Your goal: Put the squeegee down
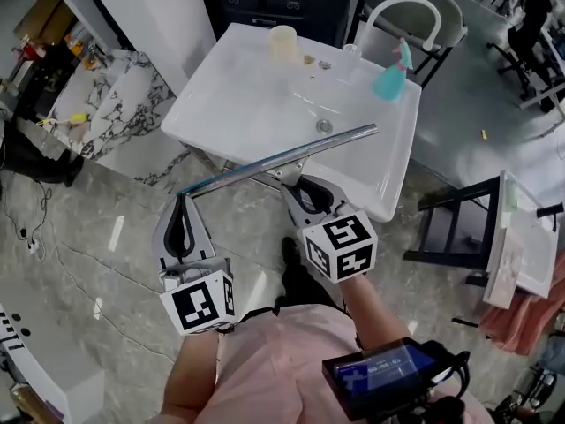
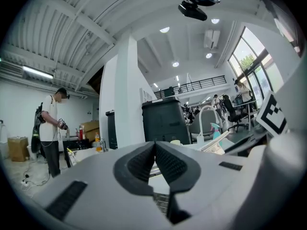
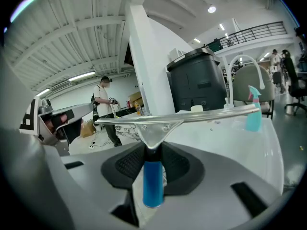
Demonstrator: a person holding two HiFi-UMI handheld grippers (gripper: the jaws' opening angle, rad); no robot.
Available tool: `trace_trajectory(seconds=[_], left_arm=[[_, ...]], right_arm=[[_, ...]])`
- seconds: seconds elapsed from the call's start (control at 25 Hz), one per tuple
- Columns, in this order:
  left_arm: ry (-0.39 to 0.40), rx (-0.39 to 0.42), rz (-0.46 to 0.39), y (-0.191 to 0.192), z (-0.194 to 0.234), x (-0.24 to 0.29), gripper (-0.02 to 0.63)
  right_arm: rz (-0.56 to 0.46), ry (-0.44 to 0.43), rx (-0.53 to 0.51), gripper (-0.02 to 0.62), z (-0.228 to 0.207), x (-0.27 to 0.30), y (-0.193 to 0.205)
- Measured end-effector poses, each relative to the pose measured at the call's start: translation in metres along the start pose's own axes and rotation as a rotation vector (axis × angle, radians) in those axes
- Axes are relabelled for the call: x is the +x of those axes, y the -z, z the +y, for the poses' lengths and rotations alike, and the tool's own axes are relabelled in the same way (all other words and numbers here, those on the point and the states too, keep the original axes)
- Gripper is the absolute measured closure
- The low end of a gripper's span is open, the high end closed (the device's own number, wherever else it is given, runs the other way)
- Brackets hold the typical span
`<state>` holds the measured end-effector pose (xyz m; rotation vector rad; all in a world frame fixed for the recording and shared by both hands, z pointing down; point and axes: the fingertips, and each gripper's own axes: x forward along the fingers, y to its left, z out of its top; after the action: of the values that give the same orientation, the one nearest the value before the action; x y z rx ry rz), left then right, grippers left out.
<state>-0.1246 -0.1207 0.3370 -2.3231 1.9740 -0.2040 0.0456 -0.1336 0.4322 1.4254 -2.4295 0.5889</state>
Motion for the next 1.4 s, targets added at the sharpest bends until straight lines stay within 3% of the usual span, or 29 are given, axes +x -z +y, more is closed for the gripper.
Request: trace_trajectory(seconds=[0.32, 0.72, 1.0, 1.4], left_arm=[[-0.077, 0.026, -0.055, -0.04, 0.013, 0.073, 0.597], [-0.194, 0.028, -0.124, -0.068, 0.045, 0.104, 0.597], [-0.225, 0.014, -0.094, -0.055, 0.065, 0.128, 0.597], [-0.218, -0.017, -0.013, -0.014, 0.104, 0.172, 0.597]], right_arm=[[-0.027, -0.095, -0.051, 0.485, -0.027, 0.062, -0.065], [-0.07, -0.171, -0.135, 0.485, -0.037, 0.109, -0.124], [-0.023, -0.198, -0.151, 0.483, -0.037, 0.148, -0.127], [0.122, -0.22, -0.138, 0.483, -0.028, 0.216, -0.09]])
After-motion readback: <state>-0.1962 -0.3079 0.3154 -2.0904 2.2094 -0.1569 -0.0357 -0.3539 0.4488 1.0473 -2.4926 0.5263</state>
